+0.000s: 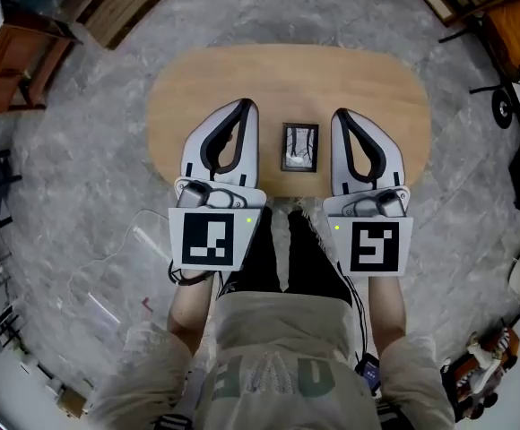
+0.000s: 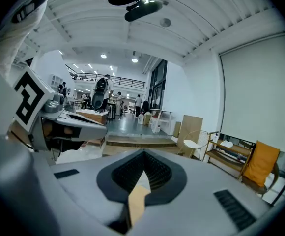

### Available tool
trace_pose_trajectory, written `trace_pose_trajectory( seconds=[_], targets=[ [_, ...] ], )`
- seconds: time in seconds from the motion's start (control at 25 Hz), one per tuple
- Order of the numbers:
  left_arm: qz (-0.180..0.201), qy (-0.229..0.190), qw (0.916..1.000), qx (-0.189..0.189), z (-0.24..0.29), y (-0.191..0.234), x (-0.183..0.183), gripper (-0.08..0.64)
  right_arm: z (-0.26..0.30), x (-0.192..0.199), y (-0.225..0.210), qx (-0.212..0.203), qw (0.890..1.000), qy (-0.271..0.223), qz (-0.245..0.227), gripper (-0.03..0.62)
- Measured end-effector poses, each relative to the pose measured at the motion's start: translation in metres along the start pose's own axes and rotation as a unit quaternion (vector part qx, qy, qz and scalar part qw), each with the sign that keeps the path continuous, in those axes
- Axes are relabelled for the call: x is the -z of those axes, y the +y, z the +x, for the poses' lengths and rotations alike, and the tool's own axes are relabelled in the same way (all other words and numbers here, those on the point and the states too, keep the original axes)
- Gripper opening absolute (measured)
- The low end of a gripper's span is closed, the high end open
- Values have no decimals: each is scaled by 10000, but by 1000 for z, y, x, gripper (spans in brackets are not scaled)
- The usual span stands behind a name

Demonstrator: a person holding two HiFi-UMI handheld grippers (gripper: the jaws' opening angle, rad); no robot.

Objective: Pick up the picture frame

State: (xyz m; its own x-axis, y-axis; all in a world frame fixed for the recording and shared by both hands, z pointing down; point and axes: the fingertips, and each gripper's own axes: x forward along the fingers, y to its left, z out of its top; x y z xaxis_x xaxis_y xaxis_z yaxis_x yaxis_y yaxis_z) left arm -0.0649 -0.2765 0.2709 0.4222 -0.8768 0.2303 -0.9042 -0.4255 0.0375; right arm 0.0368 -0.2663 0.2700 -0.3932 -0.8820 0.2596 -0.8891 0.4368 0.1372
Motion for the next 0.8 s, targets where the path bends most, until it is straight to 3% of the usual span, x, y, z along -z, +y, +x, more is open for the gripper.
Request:
trace_pose_trajectory(
  seconds=[0.36, 0.6, 0.8],
  targets=[
    [170, 243, 9996, 8, 43, 11, 115, 9, 39, 120, 22, -253, 9978, 603, -80, 5],
    [-172, 401, 9990, -61, 53, -1, 175, 9, 42, 193, 36, -407, 9944, 940, 245, 5],
    [-257, 543, 9982, -18, 50, -10, 205, 9, 40, 223, 41, -492, 9908, 1069, 669, 5]
  ],
)
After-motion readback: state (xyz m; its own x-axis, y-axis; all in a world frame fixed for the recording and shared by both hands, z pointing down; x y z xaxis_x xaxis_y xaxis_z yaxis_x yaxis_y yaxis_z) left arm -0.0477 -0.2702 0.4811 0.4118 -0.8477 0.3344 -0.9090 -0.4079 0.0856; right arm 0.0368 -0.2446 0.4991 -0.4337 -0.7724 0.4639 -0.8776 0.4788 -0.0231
